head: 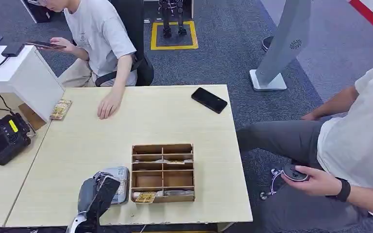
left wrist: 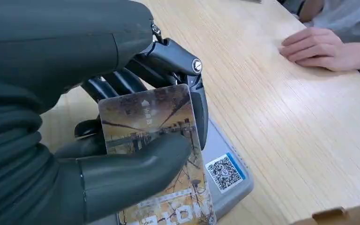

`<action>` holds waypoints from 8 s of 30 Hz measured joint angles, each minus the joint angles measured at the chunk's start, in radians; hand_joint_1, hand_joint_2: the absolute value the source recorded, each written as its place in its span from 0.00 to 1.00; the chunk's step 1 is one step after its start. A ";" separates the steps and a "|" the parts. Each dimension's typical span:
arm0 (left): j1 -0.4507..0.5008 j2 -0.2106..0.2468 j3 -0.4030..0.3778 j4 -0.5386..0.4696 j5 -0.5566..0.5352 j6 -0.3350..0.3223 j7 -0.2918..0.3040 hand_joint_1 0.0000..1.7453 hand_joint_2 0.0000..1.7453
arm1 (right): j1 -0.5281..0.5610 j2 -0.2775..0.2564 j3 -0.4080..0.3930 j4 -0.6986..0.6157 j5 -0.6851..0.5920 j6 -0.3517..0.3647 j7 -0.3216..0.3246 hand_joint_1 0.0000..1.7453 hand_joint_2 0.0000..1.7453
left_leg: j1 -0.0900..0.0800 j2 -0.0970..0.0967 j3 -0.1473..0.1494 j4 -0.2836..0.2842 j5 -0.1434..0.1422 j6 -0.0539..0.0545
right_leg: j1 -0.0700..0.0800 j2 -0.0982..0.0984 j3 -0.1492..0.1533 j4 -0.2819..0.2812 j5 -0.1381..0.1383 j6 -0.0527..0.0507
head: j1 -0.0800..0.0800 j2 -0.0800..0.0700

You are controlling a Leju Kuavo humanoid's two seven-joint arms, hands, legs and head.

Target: Pass the card to the sensor for recognition and then transmit it.

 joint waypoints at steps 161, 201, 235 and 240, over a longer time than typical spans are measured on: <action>-0.139 0.599 -0.399 -0.526 -0.167 -0.366 -0.519 0.00 1.00 | -0.034 -0.167 0.092 0.187 0.000 -0.044 -0.069 0.00 1.00 | 0.000 0.000 -0.002 0.000 0.002 0.001 | 0.000 0.001 -0.003 0.001 0.002 0.001 | -0.001 0.000; -0.112 0.392 -0.486 -0.286 -0.569 -0.090 -0.256 0.00 1.00 | -0.052 -0.178 0.099 0.219 0.000 -0.053 -0.050 0.00 1.00 | 0.000 0.000 -0.002 0.001 0.002 0.001 | 0.000 0.001 -0.003 0.000 0.002 0.001 | -0.001 0.000; -0.113 0.332 -0.455 -0.229 -0.488 -0.113 -0.235 1.00 1.00 | -0.054 -0.178 0.100 0.227 0.000 -0.055 -0.042 0.00 1.00 | 0.000 0.000 -0.002 0.001 0.002 0.001 | 0.000 0.001 -0.003 0.000 0.002 0.001 | -0.001 0.000; -0.113 0.332 -0.455 -0.229 -0.482 -0.130 -0.239 1.00 1.00 | -0.054 -0.178 0.100 0.227 0.000 -0.055 -0.047 0.00 1.00 | 0.000 0.000 -0.002 0.001 0.002 0.001 | 0.000 0.001 -0.003 0.000 0.002 0.001 | -0.001 0.000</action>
